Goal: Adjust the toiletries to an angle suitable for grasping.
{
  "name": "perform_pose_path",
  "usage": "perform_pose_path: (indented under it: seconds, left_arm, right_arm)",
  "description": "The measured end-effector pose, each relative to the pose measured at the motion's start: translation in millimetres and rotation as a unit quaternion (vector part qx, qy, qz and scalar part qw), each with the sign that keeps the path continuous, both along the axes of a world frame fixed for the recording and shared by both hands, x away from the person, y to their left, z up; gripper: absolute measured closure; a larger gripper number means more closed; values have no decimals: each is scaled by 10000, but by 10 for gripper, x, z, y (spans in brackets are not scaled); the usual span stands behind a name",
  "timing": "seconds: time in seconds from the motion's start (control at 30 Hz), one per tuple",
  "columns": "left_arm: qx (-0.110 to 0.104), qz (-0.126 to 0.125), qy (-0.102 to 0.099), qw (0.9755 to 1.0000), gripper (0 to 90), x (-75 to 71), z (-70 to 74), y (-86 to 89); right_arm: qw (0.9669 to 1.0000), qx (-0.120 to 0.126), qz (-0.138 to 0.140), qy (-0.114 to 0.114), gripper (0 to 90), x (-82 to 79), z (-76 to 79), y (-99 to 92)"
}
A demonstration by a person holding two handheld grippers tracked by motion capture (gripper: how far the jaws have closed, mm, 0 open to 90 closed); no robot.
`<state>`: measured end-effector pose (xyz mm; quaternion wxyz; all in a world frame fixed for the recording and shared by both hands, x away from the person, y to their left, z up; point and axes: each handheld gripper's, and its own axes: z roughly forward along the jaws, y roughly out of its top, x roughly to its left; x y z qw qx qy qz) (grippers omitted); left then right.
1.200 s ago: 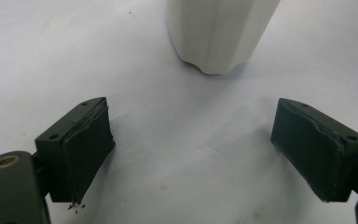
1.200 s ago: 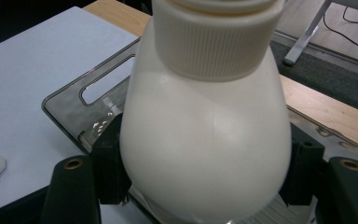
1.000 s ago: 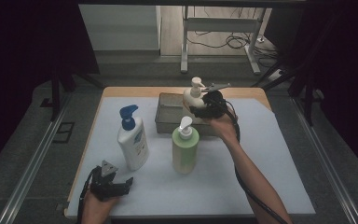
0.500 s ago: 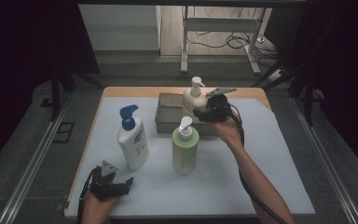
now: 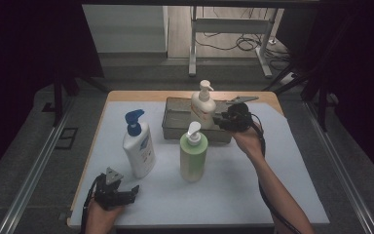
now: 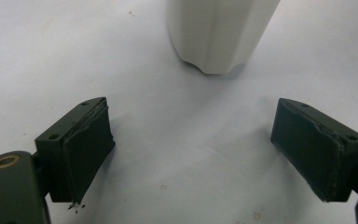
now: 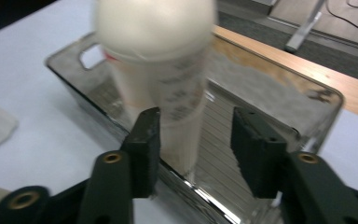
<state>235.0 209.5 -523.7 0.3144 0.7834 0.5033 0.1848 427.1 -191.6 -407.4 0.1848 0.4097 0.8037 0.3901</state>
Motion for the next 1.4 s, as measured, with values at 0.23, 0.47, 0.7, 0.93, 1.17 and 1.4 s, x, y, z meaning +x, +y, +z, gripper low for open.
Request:
perform_pose_path:
  seconds: [0.23, 0.47, 0.7, 0.93, 1.17, 1.4]
  left_arm:
    - [-3, 1, -1, 10000, 119, 0, 0, 0]
    - [-4, 0, 2, 10000, 119, 0, 0, 2]
    - [-2, 2, -2, 10000, 119, 0, 0, 1]
    - [-6, 1, 2, 10000, 119, 1, 0, 2]
    - [-4, -1, 2, 10000, 119, 1, 0, 2]
    - [-6, 0, 2, 10000, 119, 1, 0, 2]
  right_arm:
    - [9996, -95, -224, 112, 800, 125, -136, -46]
    - [9987, -147, -346, 355, 863, 272, -342, 9]
    - [9982, -62, -299, 522, 853, 374, -442, 107]
    - [9978, -74, -340, 566, 858, 418, -469, 160]
    - [9975, -6, -273, 646, 850, 437, -483, 208]
    - [9974, 73, -158, 698, 847, 443, -488, 293]
